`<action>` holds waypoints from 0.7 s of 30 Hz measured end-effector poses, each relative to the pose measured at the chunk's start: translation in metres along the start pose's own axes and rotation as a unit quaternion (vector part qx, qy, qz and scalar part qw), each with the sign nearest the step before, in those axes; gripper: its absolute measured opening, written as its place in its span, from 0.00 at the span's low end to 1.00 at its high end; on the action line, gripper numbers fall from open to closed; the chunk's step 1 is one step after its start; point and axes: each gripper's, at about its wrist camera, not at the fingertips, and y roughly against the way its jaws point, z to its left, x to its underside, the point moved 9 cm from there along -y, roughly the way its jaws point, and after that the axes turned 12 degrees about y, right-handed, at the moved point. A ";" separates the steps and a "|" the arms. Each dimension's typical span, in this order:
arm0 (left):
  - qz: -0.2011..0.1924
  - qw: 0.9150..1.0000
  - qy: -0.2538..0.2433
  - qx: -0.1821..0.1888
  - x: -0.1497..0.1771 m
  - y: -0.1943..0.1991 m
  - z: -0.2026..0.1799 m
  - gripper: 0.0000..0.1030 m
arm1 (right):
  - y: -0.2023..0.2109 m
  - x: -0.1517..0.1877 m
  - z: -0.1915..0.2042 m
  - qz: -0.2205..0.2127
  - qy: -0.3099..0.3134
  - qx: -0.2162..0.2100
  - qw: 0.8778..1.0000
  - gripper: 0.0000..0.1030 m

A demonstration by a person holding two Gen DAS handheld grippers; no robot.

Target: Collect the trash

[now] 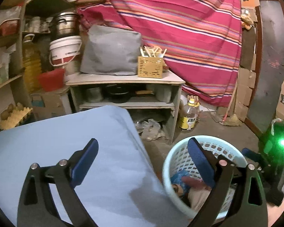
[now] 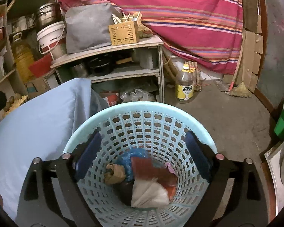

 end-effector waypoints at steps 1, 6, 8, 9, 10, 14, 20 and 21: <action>-0.003 1.000 0.000 -0.003 0.000 0.004 0.004 0.91 | 0.005 -0.001 0.000 -0.006 0.003 0.006 1.000 0.95; -0.017 1.000 0.006 -0.019 0.004 0.031 0.028 0.93 | 0.037 0.000 0.014 -0.042 0.017 0.004 0.999 0.96; -0.025 0.999 0.011 -0.031 0.007 0.046 0.041 0.94 | 0.052 0.003 0.024 -0.057 0.022 0.004 0.998 0.96; -0.030 0.999 0.013 -0.039 0.009 0.056 0.049 0.95 | 0.062 0.005 0.031 -0.065 0.025 0.007 0.998 0.96; -0.034 0.998 0.016 -0.045 0.010 0.063 0.054 0.95 | 0.070 0.004 0.037 -0.073 0.027 0.011 0.997 0.96; -0.048 0.997 0.021 -0.061 0.021 0.100 0.082 0.96 | 0.102 0.008 0.067 -0.099 0.043 0.007 0.994 0.96; -0.060 0.995 0.018 -0.083 0.051 0.149 0.119 0.96 | 0.133 0.043 0.121 -0.101 0.051 -0.024 0.993 0.96; -0.060 0.994 0.018 -0.087 0.058 0.158 0.126 0.96 | 0.137 0.049 0.130 -0.102 0.055 -0.032 0.993 0.96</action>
